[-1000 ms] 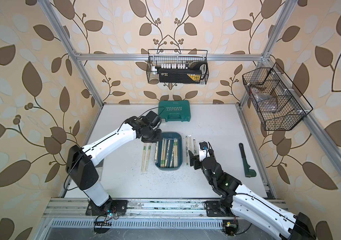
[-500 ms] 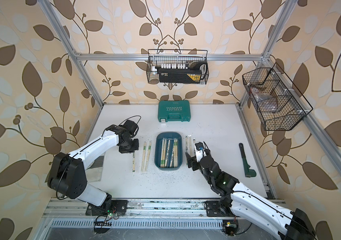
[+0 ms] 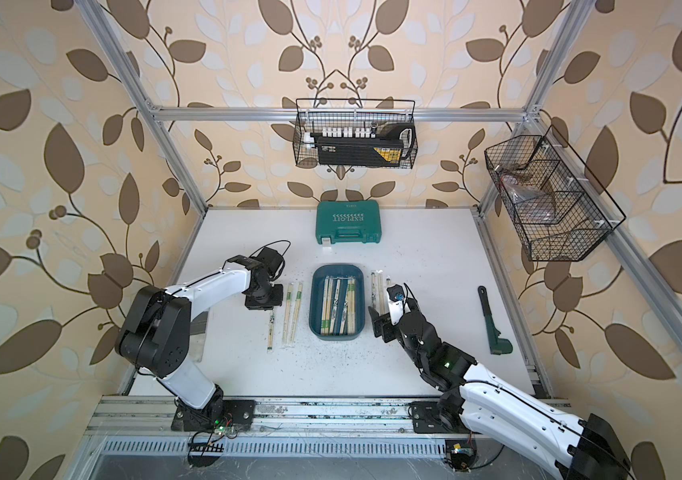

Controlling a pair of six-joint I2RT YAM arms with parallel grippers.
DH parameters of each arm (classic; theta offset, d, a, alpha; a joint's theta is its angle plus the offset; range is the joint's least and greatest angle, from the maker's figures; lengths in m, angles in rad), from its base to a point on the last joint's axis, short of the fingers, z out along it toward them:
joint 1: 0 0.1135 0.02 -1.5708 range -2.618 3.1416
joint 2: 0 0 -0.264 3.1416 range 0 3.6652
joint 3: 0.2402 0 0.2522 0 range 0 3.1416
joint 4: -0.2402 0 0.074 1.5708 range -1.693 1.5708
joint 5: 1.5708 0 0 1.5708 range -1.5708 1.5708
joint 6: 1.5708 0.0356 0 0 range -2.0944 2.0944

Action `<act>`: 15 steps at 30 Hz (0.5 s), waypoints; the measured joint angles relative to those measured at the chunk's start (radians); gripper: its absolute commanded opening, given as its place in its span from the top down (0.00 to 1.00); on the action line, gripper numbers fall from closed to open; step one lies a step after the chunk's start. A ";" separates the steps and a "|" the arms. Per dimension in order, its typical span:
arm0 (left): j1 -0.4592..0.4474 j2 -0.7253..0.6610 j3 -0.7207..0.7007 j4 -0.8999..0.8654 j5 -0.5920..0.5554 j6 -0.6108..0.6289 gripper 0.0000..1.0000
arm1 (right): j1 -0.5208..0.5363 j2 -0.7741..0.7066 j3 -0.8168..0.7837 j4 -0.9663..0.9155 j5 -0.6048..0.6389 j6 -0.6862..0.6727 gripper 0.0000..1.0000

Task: Take the paired disposable chopsticks out of the storage box
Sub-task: Place the paired disposable chopsticks at the center of the board.

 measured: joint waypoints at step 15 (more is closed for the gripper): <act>0.000 -0.067 -0.026 0.022 -0.006 -0.070 0.52 | 0.000 0.000 0.000 0.000 0.000 0.000 0.15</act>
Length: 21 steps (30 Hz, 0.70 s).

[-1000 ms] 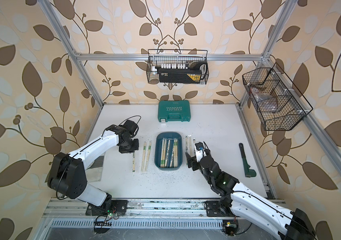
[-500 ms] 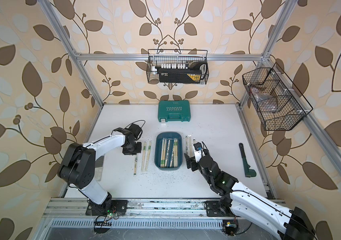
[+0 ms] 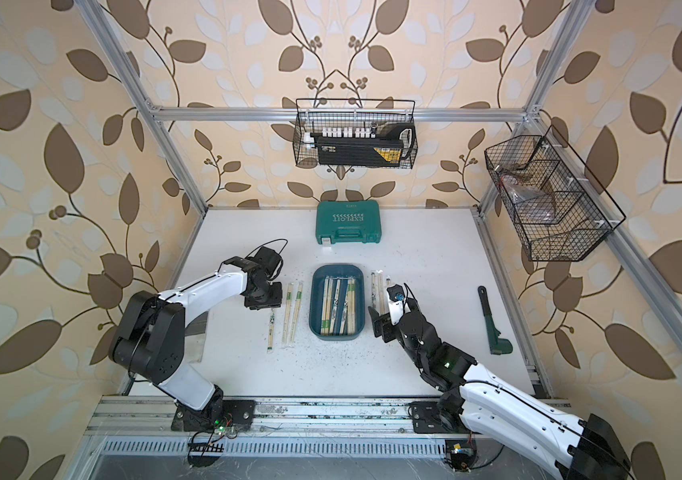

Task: Take the paired disposable chopsticks out of the storage box
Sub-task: Place the paired disposable chopsticks at the center of the board.

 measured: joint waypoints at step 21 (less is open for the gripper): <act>0.000 0.102 -0.045 0.058 0.036 -0.034 0.73 | 0.000 0.013 0.000 0.000 0.000 0.000 0.15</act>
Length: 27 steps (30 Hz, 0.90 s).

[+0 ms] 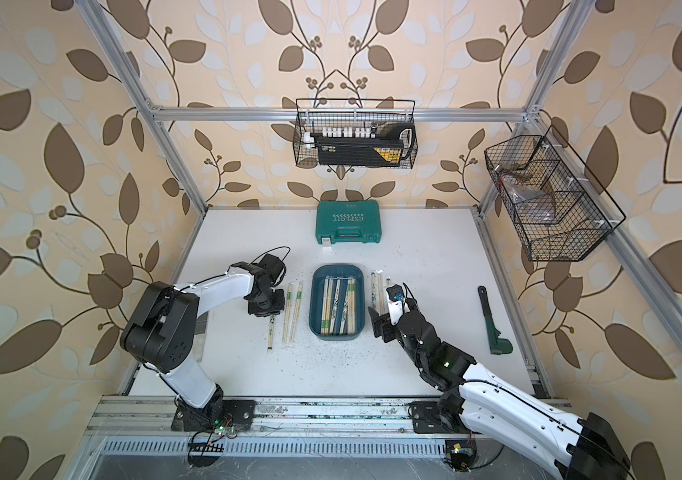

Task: Take the paired disposable chopsticks out of the storage box
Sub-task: Place the paired disposable chopsticks at the center of the board.

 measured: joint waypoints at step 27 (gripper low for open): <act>-0.002 0.077 0.087 -0.071 -0.001 0.006 0.85 | 0.000 0.011 0.000 0.000 0.000 0.000 0.15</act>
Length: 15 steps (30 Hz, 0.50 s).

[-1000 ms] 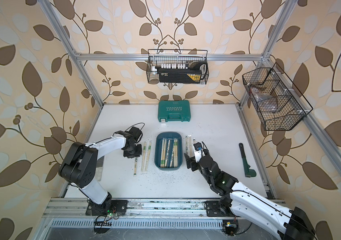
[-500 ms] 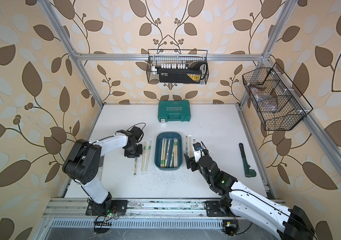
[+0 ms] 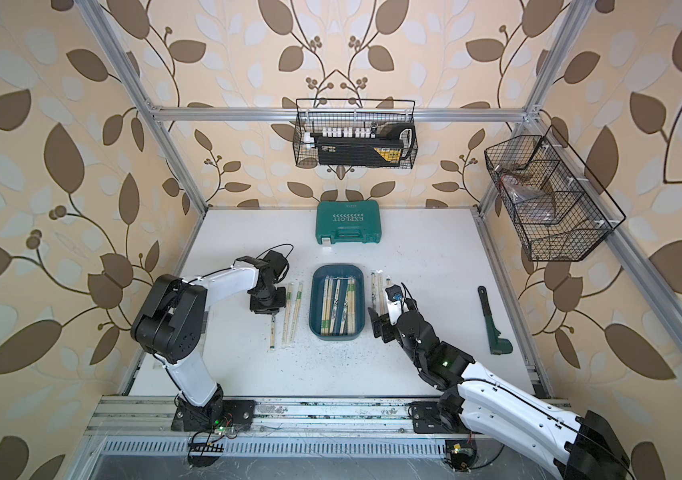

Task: Take the paired disposable chopsticks out of the storage box
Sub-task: Place the paired disposable chopsticks at the center of the board.

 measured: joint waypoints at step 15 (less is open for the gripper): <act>-0.013 0.045 0.058 -0.055 -0.010 0.050 0.86 | 0.000 0.000 0.000 0.000 0.000 0.000 0.15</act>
